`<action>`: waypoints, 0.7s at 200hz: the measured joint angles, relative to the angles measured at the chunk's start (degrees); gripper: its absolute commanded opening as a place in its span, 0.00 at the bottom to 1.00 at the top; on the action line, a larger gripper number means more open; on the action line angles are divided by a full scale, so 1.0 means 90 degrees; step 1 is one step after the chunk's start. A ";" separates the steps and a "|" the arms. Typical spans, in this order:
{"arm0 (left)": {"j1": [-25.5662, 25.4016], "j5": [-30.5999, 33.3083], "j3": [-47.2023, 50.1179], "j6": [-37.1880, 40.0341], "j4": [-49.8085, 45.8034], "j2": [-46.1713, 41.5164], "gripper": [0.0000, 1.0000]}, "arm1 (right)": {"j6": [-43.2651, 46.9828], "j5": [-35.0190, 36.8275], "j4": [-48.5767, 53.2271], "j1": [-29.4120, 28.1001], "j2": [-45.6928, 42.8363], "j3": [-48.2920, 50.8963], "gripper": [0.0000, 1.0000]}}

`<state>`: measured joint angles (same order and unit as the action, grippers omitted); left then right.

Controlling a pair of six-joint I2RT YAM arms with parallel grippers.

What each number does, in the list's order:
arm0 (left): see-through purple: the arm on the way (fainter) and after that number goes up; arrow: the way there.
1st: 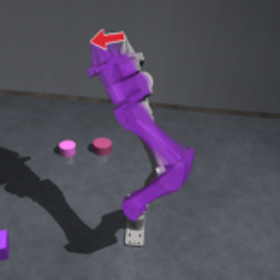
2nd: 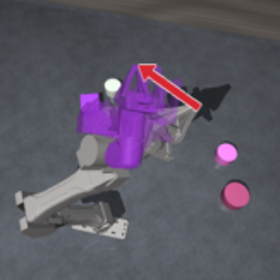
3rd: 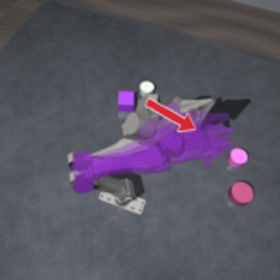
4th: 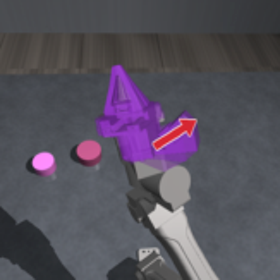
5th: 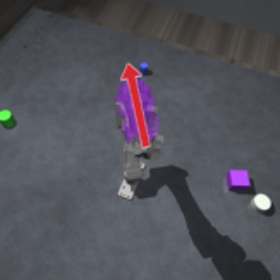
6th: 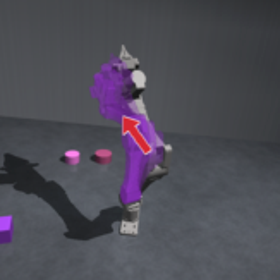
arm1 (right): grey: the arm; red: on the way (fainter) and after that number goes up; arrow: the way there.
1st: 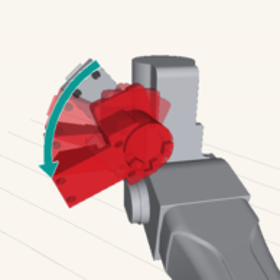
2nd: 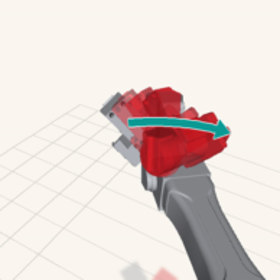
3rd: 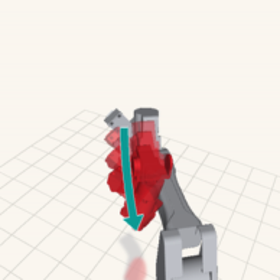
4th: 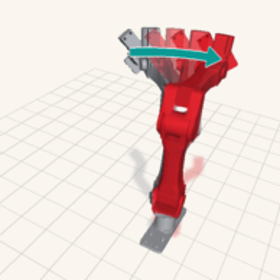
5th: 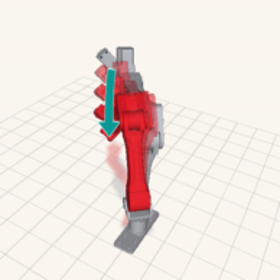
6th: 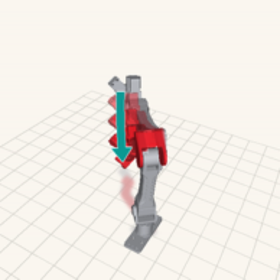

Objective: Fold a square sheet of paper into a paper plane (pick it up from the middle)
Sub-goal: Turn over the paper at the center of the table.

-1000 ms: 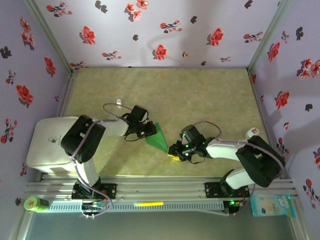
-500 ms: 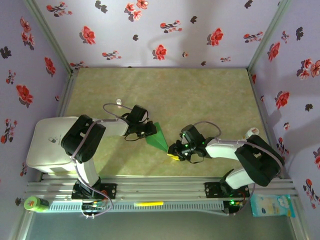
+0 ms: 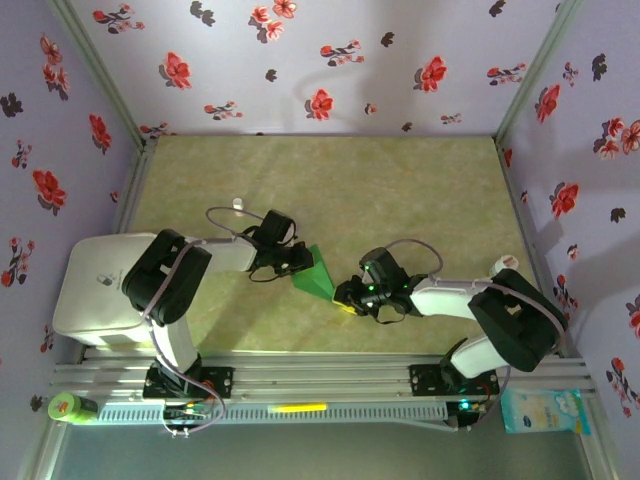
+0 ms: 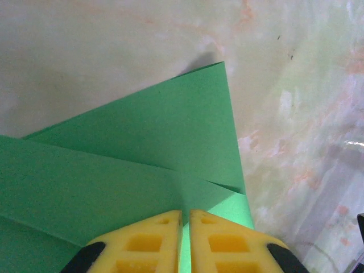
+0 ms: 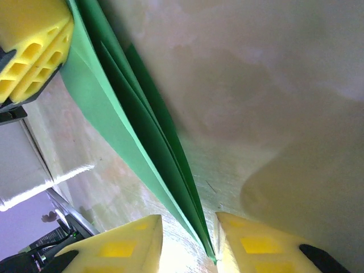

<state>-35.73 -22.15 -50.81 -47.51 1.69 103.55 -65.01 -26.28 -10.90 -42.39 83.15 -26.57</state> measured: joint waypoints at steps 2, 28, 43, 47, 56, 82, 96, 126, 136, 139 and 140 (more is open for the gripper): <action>0.0000 0.0000 -0.0002 0.0000 0.0000 0.0000 0.12 | 0.0000 0.0000 -0.0007 0.0000 0.0000 0.0000 0.29; 0.0002 -0.0005 -0.0002 -0.0017 0.0000 0.0000 0.12 | 0.0000 0.0000 -0.0158 0.0000 0.0002 0.0007 0.29; 0.0007 -0.0019 0.0000 -0.0019 0.0000 0.0000 0.12 | 0.0000 0.0000 -0.0253 0.0000 0.0022 0.0007 0.29; 0.0007 -0.0022 -0.0002 -0.0019 0.0002 0.0000 0.12 | 0.0000 0.0000 -0.0282 0.0000 0.0027 0.0007 0.29; 0.0007 -0.0036 0.0000 -0.0019 0.0002 0.0000 0.13 | 0.0000 0.0000 -0.0328 0.0000 0.0051 0.0007 0.29; 0.0015 -0.0044 0.0000 -0.0022 0.0002 0.0000 0.12 | 0.0000 0.0005 -0.0457 0.0000 0.0141 0.0007 0.29; 0.0015 -0.0044 0.0000 -0.0024 0.0002 0.0000 0.13 | 0.0002 0.0015 -0.0522 0.0000 0.0170 0.0007 0.29; 0.0015 -0.0044 0.0000 -0.0044 0.0002 0.0000 0.13 | 0.0000 0.0063 -0.0675 0.0000 0.0192 0.0019 0.29; 0.0015 -0.0044 0.0000 -0.0044 0.0005 0.0000 0.13 | 0.0002 0.0078 -0.0704 0.0000 0.0192 0.0024 0.29; 0.0015 -0.0044 0.0000 -0.0044 0.0005 0.0000 0.13 | 0.0002 0.0080 -0.0719 0.0000 0.0192 0.0027 0.29; 0.0015 -0.0046 0.0000 -0.0044 0.0005 0.0000 0.13 | 0.0002 0.0083 -0.0721 0.0000 0.0192 0.0029 0.29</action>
<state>-35.59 -22.57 -50.81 -47.90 1.74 103.55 -64.99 -25.54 -17.39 -42.39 84.88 -26.30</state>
